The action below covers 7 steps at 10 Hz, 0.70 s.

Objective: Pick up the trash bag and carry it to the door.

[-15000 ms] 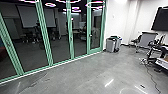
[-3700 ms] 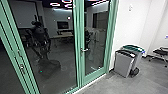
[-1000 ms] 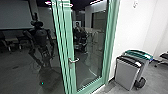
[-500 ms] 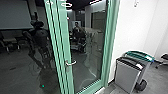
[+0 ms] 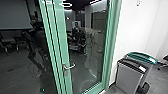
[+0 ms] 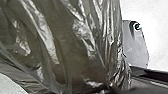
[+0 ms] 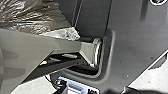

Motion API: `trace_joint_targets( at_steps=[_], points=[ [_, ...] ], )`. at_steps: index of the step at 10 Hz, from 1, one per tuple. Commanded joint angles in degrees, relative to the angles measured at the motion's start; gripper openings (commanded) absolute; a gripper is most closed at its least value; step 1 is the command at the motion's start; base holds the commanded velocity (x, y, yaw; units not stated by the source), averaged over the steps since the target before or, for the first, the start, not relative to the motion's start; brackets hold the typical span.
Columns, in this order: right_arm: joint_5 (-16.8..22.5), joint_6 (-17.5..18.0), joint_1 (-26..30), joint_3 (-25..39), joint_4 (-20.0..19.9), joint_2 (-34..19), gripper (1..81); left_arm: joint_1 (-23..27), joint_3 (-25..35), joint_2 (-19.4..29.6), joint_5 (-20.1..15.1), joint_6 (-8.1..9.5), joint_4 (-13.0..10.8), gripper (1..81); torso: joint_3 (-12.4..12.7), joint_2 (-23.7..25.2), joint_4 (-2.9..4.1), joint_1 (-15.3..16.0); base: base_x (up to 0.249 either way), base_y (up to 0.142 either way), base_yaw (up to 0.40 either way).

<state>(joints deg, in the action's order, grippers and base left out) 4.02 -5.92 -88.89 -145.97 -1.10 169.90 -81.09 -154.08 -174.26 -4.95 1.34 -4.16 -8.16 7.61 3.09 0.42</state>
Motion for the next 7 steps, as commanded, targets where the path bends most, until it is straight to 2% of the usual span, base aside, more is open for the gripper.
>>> trace_joint_targets(
  at_steps=[1,7],
  points=[
    [3.45,-0.05,2.62,0.52,0.31,0.03,81.1,3.35,0.27,-0.12,-3.31,-0.37,-0.5,1.0,0.0,0.0,0.0,0.0,0.162,0.0,0.0],
    [3.45,-0.05,2.7,0.43,0.13,0.03,81.1,3.44,0.27,-0.21,-3.31,-0.37,-0.5,1.0,0.0,0.0,0.0,0.0,0.162,0.0,0.0]
  ],
)
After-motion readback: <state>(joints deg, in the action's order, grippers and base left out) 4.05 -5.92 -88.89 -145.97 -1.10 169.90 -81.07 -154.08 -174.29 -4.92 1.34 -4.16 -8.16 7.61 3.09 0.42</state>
